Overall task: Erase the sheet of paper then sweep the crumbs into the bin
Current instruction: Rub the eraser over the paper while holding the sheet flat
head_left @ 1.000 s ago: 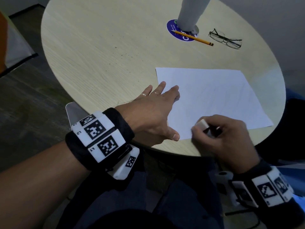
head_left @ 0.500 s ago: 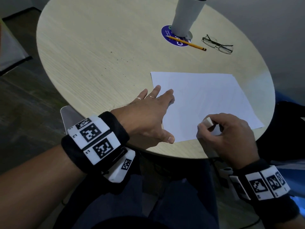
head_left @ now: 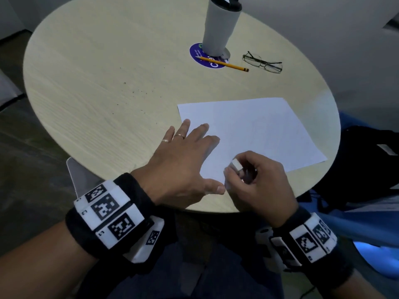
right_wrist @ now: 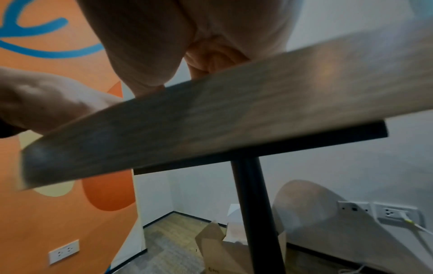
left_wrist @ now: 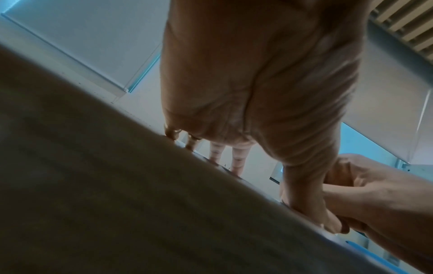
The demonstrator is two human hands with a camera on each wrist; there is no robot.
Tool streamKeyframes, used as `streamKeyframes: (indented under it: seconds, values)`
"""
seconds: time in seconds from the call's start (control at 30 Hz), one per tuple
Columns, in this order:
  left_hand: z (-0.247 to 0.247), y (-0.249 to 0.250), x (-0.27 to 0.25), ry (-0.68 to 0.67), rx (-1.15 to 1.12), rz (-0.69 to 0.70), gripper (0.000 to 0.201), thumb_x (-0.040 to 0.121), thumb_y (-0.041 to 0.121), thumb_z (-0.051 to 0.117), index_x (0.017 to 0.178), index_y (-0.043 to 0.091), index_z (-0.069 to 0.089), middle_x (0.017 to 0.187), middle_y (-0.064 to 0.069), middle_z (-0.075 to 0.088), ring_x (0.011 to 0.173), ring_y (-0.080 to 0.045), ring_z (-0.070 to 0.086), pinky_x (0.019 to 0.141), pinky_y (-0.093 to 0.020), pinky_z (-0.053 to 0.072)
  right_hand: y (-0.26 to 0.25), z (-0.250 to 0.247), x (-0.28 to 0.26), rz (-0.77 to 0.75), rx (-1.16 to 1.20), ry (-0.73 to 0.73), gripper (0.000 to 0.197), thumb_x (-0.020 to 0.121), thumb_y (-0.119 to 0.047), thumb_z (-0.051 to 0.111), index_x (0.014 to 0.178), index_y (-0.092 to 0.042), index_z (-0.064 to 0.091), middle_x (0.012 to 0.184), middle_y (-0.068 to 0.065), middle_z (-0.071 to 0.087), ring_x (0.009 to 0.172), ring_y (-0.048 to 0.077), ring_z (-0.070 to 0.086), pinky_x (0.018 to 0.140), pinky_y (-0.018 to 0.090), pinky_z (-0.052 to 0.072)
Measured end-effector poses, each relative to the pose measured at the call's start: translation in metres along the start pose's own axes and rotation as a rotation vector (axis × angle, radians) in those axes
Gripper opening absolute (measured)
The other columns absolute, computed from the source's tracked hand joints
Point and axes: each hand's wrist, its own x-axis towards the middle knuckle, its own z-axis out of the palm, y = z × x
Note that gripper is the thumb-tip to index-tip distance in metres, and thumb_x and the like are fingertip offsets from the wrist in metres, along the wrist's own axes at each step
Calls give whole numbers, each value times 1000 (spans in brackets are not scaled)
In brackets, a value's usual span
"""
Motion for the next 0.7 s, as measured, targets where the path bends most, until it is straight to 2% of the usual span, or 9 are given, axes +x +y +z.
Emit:
streamKeyframes:
  seconds: [0.07, 0.2, 0.27, 0.33, 0.43, 0.57, 0.63, 0.7]
  values:
    - [0, 0, 0, -15, -6, -1, 111, 76, 91, 56, 163, 42, 8, 174, 12, -14, 160, -22, -22, 130, -47, -9, 2, 1, 1, -27, -56, 2, 15, 88, -20, 74, 77, -21, 63, 65, -5, 62, 61, 16, 59, 60, 39, 53]
    - [1, 1, 1, -34, -15, -9, 111, 77, 87, 59, 163, 43, 5, 173, 15, -17, 158, -19, -26, 129, -47, -12, 31, -21, 15, 71, -57, 71, 16, 88, -18, 74, 75, -18, 65, 65, -3, 65, 62, 19, 62, 62, 43, 54]
    - [1, 0, 2, -30, -23, -5, 111, 76, 88, 59, 162, 44, 5, 173, 16, -17, 158, -19, -26, 129, -47, -12, 28, -22, 14, 32, -106, 84, 18, 89, -20, 72, 74, -17, 64, 66, -3, 64, 66, 22, 61, 65, 43, 53]
    - [2, -2, 3, -34, -29, -1, 114, 72, 94, 55, 161, 45, 5, 173, 16, -17, 158, -18, -26, 129, -47, -12, 10, -13, 7, -38, -75, 28, 19, 90, -22, 71, 73, -16, 65, 68, -4, 65, 68, 20, 61, 68, 41, 51]
    - [4, -4, 4, -42, -31, 3, 119, 63, 101, 45, 161, 46, 5, 173, 17, -17, 158, -18, -26, 129, -47, -12, -7, -1, 1, -92, -31, -99, 25, 89, -19, 73, 66, -19, 62, 63, -4, 61, 65, 17, 57, 65, 39, 48]
    - [2, 0, 2, -45, -25, 0, 111, 76, 89, 58, 163, 43, 5, 173, 15, -19, 158, -20, -28, 129, -49, -11, 20, -18, 16, 17, -41, 9, 27, 88, -17, 72, 64, -15, 60, 62, -2, 62, 62, 20, 59, 61, 40, 49]
    - [2, 1, 2, -45, -22, 3, 112, 76, 89, 59, 163, 42, 6, 173, 13, -18, 158, -21, -27, 129, -50, -11, 19, -19, 15, 0, -75, 46, 29, 89, -17, 72, 63, -18, 58, 62, -4, 62, 64, 18, 59, 63, 40, 50]
    - [1, 0, 4, -46, -21, 7, 112, 76, 88, 60, 163, 41, 7, 174, 12, -17, 158, -23, -26, 129, -51, -11, 5, -8, 9, -66, -53, -8, 27, 90, -20, 73, 66, -21, 61, 65, -6, 64, 67, 17, 60, 65, 40, 51]
